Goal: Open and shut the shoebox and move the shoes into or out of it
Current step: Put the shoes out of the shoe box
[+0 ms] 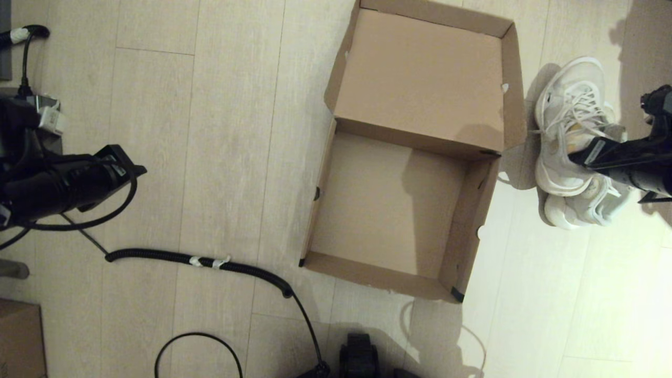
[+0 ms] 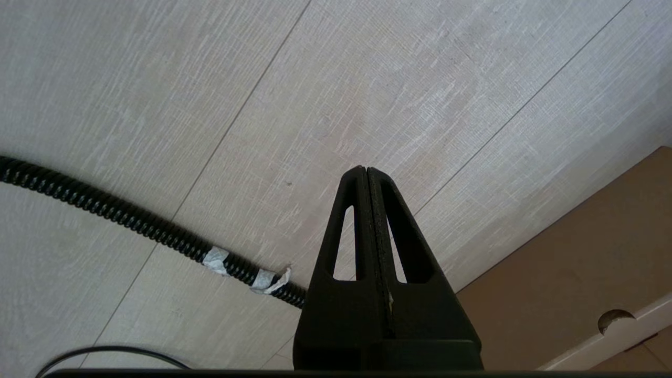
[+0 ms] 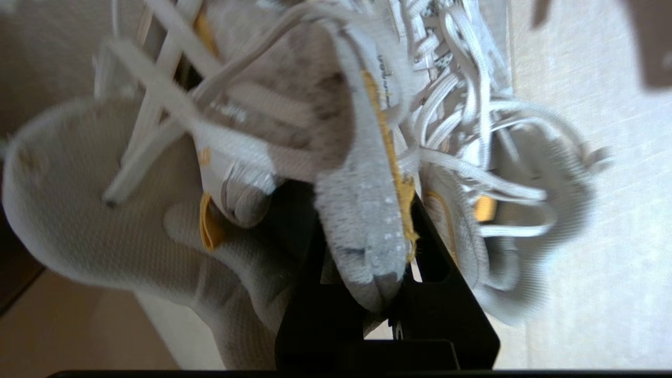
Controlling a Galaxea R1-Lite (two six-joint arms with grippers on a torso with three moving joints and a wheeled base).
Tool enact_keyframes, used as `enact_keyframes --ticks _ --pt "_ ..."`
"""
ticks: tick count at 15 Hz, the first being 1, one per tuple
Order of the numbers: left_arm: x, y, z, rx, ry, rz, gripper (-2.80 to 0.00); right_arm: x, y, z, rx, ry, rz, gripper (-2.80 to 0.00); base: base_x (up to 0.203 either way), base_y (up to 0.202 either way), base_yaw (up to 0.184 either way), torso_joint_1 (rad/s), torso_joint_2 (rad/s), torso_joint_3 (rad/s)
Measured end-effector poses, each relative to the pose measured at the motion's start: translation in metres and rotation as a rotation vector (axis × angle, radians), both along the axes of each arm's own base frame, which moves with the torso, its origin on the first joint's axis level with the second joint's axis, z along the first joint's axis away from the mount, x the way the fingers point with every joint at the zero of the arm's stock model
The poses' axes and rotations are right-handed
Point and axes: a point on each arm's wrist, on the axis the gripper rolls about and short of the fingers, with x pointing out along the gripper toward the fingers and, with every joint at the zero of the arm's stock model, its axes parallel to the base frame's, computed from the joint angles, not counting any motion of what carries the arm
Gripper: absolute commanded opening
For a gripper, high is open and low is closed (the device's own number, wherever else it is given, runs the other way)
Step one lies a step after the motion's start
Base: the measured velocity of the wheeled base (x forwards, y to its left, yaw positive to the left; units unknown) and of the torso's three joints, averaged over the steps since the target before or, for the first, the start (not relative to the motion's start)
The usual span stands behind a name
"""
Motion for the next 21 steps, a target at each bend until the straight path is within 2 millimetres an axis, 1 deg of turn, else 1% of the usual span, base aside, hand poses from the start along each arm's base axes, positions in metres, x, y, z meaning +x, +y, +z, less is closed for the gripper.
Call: enact_keyframes --ticks 3,6,9,11,17,18,21 --pt "0.001 0.000 -0.001 0.003 0.003 0.000 -2.80 0.024 -0.001 -0.025 -0.021 -0.034 -0.014 -2.80 0.000 0.000 0.000 0.000 0.00 0.000" --pt "0.001 0.000 -0.001 0.003 0.003 -0.001 -2.80 0.031 -0.008 -0.042 -0.122 0.040 -0.054 -2.80 0.000 0.000 0.000 0.000 0.00 0.000" --pt "0.001 0.000 -0.001 0.002 0.005 0.000 -2.80 0.031 -0.021 -0.046 -0.158 0.070 -0.085 -2.80 0.000 0.000 0.000 0.000 0.00 0.000" --pt "0.001 0.000 -0.002 0.001 0.006 0.000 -2.80 0.031 -0.028 -0.046 -0.176 0.077 -0.114 -2.80 0.000 0.000 0.000 0.000 0.00 0.000" --pt "0.001 0.000 -0.003 -0.001 0.011 0.000 -2.80 0.029 -0.037 -0.042 -0.241 0.081 -0.159 -2.80 0.000 0.000 0.000 0.000 0.00 0.000" --pt "0.001 0.000 -0.003 -0.002 0.012 0.001 -2.80 0.029 -0.037 -0.043 -0.246 0.087 -0.158 0.00 0.000 0.000 0.000 0.000 0.00 0.000" --pt "0.002 0.002 -0.004 -0.002 0.012 0.005 -2.80 0.031 -0.038 -0.046 -0.248 0.097 -0.164 0.00 0.000 0.000 0.000 0.000 0.00 0.000"
